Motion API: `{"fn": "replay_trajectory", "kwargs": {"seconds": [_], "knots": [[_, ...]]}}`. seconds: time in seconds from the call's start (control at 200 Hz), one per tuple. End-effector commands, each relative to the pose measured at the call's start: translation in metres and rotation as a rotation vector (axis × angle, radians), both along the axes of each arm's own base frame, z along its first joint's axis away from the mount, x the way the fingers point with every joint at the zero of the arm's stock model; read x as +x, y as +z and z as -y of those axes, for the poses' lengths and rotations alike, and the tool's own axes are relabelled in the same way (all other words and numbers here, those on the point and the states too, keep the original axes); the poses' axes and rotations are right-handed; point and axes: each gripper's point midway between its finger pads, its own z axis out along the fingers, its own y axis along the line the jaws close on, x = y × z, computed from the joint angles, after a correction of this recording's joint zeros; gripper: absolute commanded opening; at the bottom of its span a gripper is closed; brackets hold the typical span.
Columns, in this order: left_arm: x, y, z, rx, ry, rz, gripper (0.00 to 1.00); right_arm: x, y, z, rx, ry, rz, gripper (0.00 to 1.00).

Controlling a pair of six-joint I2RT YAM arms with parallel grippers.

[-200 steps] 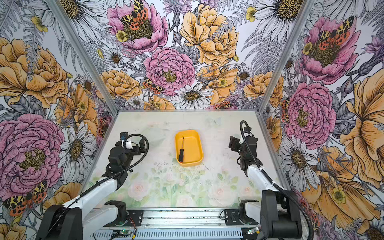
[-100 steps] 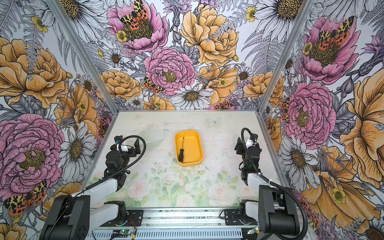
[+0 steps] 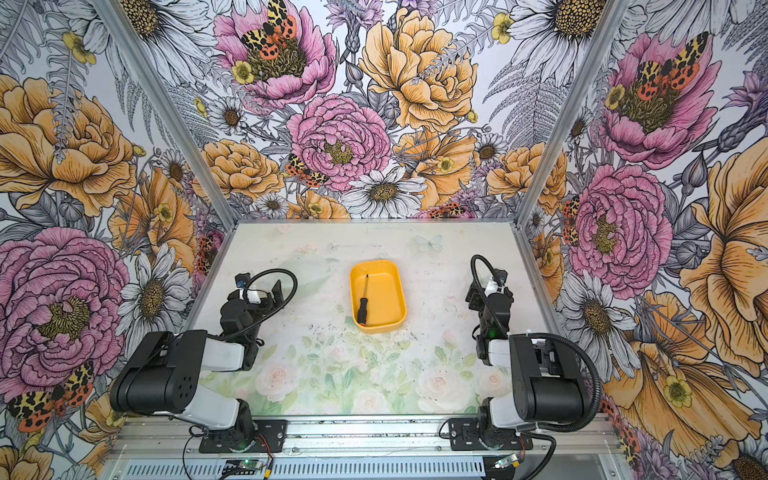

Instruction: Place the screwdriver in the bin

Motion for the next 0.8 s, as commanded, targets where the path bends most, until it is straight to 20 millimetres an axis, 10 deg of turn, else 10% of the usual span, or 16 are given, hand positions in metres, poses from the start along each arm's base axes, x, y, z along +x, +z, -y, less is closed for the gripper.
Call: {"fn": "replay_trajectory", "kwargs": {"seconds": [0.0,0.31,0.796], "knots": [[0.011,0.021,0.002,-0.011,-0.028,0.060,0.99,0.014,0.004,-0.006,-0.066,0.008,0.002,0.78],[0.026,0.015,0.003,-0.022,-0.052,-0.004,0.99,0.022,0.001,-0.012,-0.084,0.025,-0.039,0.99],[0.026,0.016,0.003,-0.022,-0.053,-0.001,0.99,0.023,0.000,-0.011,-0.079,0.026,-0.043,1.00]]}}
